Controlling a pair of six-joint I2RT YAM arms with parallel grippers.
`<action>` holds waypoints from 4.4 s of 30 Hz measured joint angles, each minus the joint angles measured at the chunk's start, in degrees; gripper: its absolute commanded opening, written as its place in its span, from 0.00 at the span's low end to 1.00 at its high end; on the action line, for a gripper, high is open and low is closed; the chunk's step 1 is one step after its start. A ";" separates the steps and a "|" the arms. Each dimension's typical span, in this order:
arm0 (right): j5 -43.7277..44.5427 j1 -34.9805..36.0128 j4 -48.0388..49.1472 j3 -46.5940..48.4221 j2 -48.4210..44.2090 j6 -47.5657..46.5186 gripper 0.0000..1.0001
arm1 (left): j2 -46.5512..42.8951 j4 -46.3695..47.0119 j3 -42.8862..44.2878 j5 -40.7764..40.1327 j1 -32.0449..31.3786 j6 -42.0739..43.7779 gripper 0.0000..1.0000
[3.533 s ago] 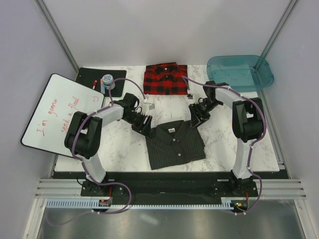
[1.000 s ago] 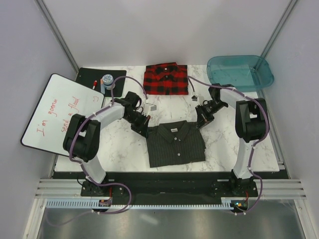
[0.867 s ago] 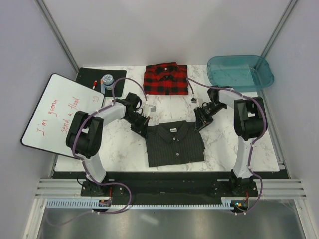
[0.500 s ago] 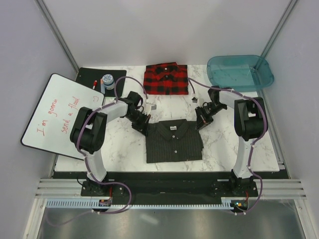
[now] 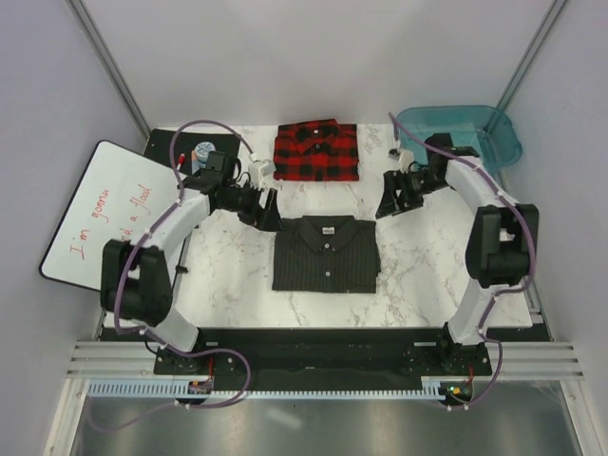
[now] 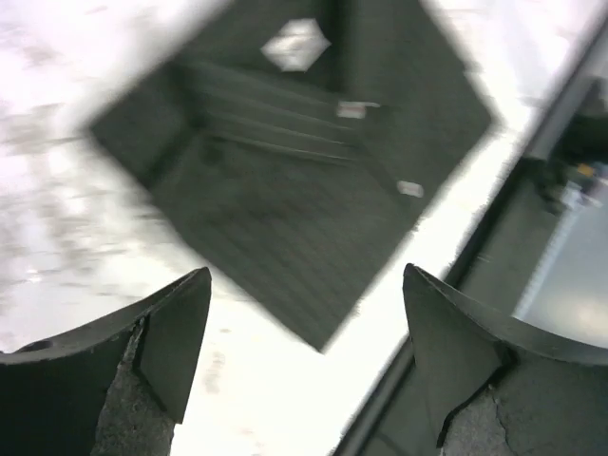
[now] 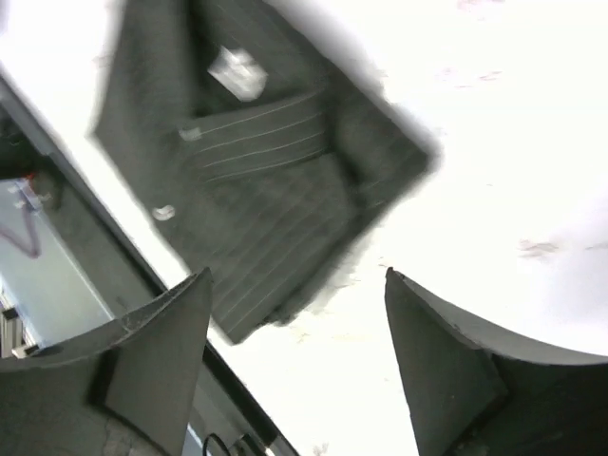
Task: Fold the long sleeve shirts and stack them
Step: Fold the shirt, then neatly place the folded shirt to the corner
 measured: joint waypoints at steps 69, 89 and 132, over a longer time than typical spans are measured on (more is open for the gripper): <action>4.72 1.84 -4.44 12.48 12.35 -12.76 0.98 | 17.94 -2.49 11.58 -2.40 5.29 10.29 0.82; 9.55 8.83 -1.57 12.98 16.28 -24.52 0.86 | 28.85 -16.24 24.20 0.09 1.36 41.09 0.81; 7.58 11.54 1.51 13.18 15.21 -21.03 0.00 | 24.46 -14.84 22.99 -2.75 -1.42 38.99 0.02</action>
